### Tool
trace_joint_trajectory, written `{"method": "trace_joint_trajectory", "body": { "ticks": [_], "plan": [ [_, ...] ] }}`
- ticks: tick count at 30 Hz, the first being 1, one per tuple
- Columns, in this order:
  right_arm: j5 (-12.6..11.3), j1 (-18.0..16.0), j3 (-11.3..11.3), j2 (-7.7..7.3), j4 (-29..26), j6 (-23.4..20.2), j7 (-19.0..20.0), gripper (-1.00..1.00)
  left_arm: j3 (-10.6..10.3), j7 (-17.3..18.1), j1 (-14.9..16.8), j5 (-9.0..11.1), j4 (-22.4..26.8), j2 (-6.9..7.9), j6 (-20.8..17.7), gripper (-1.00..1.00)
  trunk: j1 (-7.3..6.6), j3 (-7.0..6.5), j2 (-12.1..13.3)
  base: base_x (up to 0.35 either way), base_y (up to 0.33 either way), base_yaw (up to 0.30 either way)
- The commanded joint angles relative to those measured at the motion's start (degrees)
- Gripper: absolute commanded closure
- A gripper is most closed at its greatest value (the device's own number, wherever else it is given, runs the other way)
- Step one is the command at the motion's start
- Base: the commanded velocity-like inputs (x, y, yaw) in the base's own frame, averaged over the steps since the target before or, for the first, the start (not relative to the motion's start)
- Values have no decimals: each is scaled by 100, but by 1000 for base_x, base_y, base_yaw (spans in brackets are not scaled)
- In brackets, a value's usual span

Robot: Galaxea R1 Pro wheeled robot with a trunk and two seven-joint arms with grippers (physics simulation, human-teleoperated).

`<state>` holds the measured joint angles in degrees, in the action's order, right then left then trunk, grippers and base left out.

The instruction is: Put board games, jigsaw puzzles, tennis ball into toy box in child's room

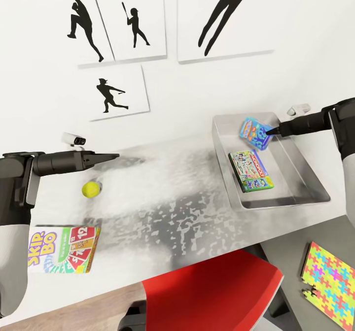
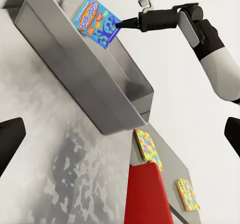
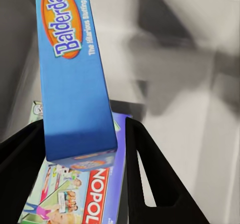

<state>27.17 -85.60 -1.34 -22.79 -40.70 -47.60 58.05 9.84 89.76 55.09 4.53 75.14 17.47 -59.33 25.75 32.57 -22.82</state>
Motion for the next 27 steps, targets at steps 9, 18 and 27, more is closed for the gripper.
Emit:
{"method": "trace_joint_trajectory", "body": {
  "ticks": [9,18,27],
  "plan": [
    [73,-13,-31,60,-2,-21,49,100,-8,24,18,-5,0,2,-61,-100,3,8,-9,0,0,0],
    [77,-18,-33,64,-2,-21,40,100,-9,24,20,-5,0,2,-61,-100,3,8,-9,0,0,0],
    [78,-18,-33,64,-2,-21,28,100,-6,24,20,-4,0,2,-61,-100,3,13,-9,0,0,0]
  ]
}}
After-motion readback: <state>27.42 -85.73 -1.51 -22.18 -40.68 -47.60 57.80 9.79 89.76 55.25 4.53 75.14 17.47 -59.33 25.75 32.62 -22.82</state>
